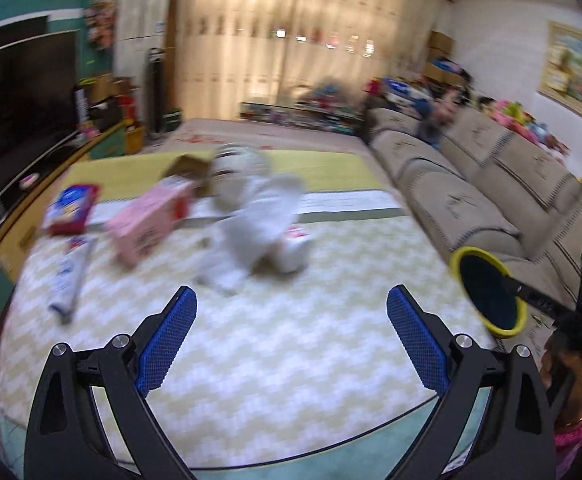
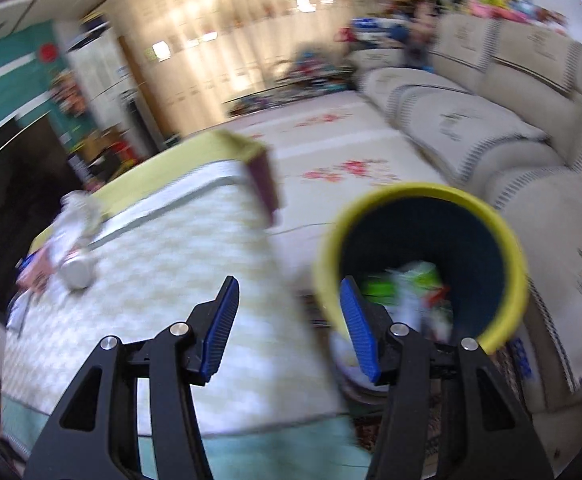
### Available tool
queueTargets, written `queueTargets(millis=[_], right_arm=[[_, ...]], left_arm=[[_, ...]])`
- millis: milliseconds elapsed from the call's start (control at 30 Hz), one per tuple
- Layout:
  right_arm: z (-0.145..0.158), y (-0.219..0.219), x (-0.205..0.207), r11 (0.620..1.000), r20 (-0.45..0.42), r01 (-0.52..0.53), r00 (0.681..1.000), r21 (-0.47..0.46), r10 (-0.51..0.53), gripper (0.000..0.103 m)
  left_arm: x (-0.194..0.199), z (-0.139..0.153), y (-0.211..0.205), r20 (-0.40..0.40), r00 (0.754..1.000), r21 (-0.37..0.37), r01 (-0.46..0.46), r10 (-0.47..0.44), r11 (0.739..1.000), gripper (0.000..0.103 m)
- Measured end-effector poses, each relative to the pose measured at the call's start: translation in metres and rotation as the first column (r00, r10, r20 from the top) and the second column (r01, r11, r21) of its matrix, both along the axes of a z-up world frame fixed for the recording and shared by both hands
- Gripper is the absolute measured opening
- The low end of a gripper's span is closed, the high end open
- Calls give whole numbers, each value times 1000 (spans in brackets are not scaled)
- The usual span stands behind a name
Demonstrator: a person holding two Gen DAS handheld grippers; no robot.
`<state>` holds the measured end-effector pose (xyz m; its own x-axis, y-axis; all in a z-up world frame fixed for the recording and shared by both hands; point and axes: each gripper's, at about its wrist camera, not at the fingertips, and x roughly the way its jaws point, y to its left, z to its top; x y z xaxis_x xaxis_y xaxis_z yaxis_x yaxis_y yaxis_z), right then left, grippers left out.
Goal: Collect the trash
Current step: 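Move the right gripper to the white tissue and grasp it, then lift the white tissue, carry it to the yellow bin and release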
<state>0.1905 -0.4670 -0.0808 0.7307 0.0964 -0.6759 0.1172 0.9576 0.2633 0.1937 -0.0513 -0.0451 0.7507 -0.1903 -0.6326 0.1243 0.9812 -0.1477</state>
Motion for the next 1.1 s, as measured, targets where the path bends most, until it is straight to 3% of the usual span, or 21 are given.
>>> queueTargets(millis=[200, 367, 567, 733, 1033, 1100], right_arm=[[17, 100, 43, 971, 3, -239, 971, 21, 239, 50], [26, 180, 70, 936, 4, -351, 936, -23, 351, 50], [25, 245, 104, 902, -13, -423, 906, -90, 424, 50], [21, 282, 127, 882, -37, -440, 897, -167, 440, 50], [8, 303, 147, 859, -82, -450, 892, -245, 444, 50], [3, 304, 149, 856, -92, -448, 893, -257, 440, 44]], left_arm=[[-6, -19, 43, -21, 998, -37, -65, 65, 997, 95], [-7, -29, 64, -23, 995, -56, -95, 94, 994, 95], [-8, -33, 75, -32, 994, -69, -109, 107, 992, 95], [-9, -39, 82, -41, 993, -79, -113, 110, 990, 95], [-4, -48, 88, -65, 992, -102, -110, 104, 989, 95], [-3, -49, 89, -68, 992, -104, -111, 104, 988, 95]])
